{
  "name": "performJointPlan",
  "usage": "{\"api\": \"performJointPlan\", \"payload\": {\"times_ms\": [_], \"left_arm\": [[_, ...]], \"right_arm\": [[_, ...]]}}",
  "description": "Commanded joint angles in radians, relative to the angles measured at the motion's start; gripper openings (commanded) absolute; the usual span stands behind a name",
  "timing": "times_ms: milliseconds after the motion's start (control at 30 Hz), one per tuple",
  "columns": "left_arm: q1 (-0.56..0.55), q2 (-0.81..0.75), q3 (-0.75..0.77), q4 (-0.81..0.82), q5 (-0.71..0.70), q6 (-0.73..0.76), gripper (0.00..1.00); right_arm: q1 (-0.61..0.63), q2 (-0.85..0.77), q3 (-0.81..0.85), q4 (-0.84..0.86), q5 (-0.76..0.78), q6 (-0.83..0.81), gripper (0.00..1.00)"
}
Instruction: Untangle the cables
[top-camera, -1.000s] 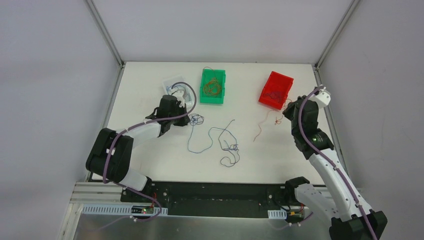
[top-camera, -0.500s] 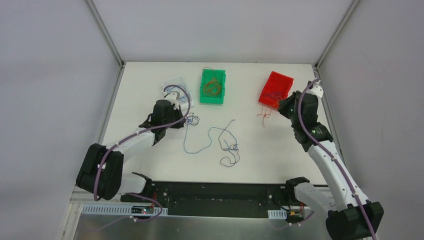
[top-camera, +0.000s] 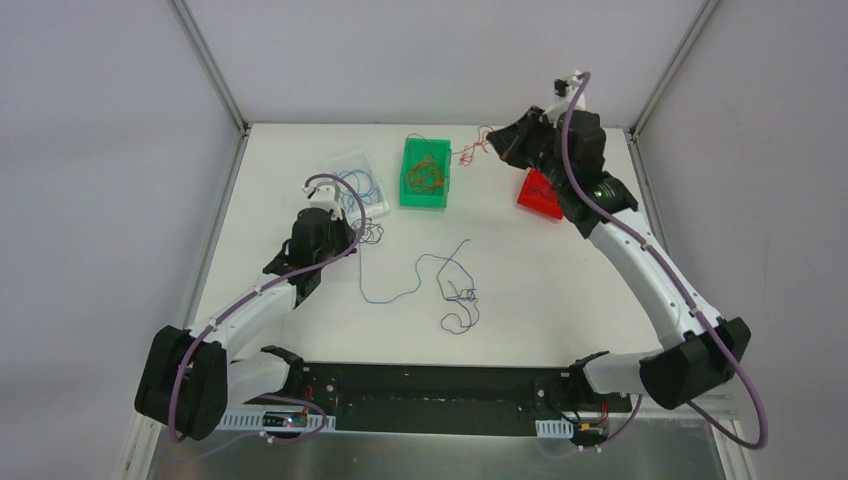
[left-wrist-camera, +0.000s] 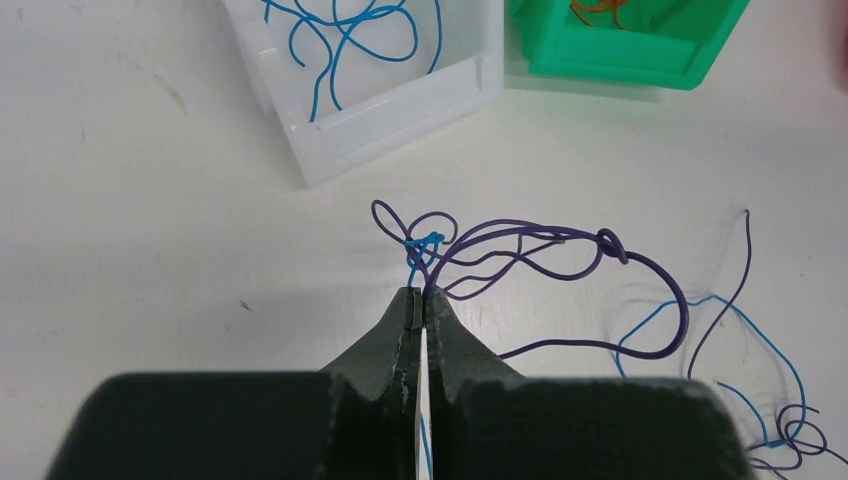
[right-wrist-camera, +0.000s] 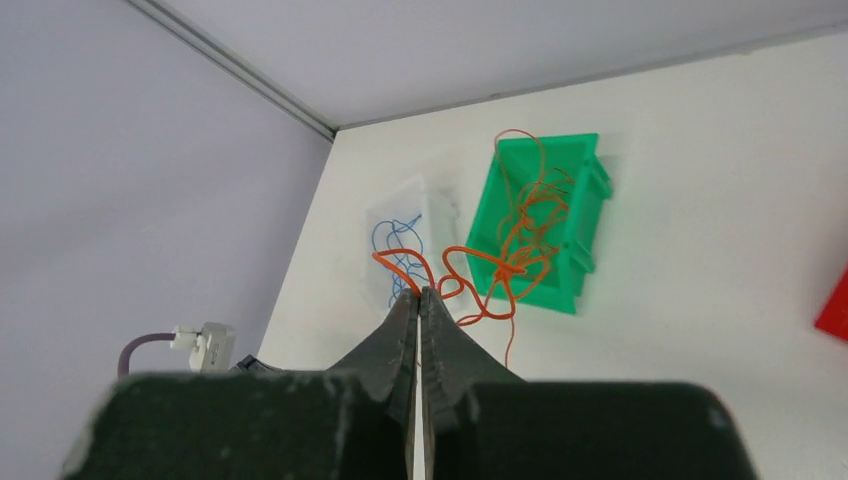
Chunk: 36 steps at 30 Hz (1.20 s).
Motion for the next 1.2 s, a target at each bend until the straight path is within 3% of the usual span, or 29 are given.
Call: {"api": "performJointPlan", "payload": {"times_ms": [0,533,667,867,1000,1167], "left_arm": [[-0.002,-0.036,-0.016,0.023,-0.059,-0.023,0.0],[-0.002,-0.038,-0.018,0.026,-0.057,-0.024,0.0],[-0.002,-0.029,-0.015,0.026,-0.061,-0.021,0.0],[-0.003,-0.034,-0.018,0.026,-0.064,-0.018,0.0],[-0.002,-0.03,-0.017,0.028,-0.059,-0.018,0.0],[-0.002,-0.025,-0.014,0.028,-0.053,-0.016,0.0]], "right_arm": [[0.037,0.14,0.163,0.042,-0.024,-0.026,0.0],[0.088,0.685,0.591,-0.03,0.123,-0.15,0.0],[0.123,0.806,0.711,-0.122,0.169,-0.219,0.0],[0.15,0.916,0.722,-0.156,0.228,-0.221,0.0],[0.149,1.008,0.813,-0.26,0.279,-0.219,0.0],[0.15,1.075,0.846,-0.342,0.227,-0.185,0.0]]}}
